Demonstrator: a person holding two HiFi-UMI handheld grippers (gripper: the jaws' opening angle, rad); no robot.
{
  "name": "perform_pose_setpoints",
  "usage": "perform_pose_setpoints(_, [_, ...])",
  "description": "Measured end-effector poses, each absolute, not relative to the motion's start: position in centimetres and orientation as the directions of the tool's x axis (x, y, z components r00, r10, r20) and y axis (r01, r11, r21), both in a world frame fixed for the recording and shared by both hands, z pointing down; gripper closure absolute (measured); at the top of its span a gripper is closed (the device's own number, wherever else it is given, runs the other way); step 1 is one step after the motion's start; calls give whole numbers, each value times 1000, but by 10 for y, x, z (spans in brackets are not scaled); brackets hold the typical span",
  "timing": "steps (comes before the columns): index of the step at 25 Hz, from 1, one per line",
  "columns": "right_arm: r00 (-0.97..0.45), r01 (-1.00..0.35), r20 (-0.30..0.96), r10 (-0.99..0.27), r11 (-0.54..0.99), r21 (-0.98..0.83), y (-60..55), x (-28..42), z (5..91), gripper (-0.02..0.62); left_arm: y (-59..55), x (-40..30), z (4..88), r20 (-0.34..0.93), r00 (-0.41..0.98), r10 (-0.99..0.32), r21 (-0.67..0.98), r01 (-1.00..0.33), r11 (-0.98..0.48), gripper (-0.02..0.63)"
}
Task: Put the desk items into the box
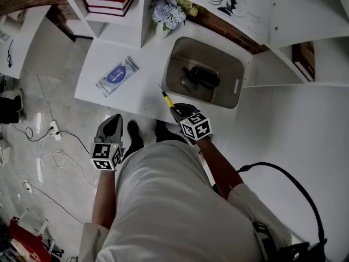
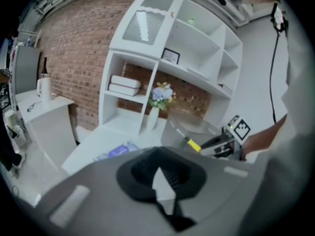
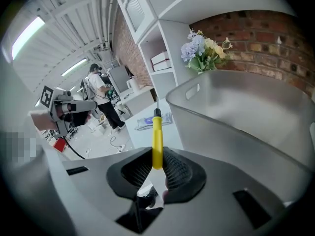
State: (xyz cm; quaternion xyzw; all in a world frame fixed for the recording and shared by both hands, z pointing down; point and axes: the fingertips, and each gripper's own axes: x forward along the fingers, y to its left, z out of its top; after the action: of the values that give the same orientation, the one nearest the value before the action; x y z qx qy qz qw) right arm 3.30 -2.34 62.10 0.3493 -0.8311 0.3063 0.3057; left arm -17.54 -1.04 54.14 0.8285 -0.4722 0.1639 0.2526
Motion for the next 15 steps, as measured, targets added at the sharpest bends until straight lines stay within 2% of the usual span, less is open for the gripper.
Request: perform_pose_setpoints(15, [-588,-774,664,-462,559,-297,-53,54,556,535,-30,-158,533,482,538,-692,258,-842,-475,601])
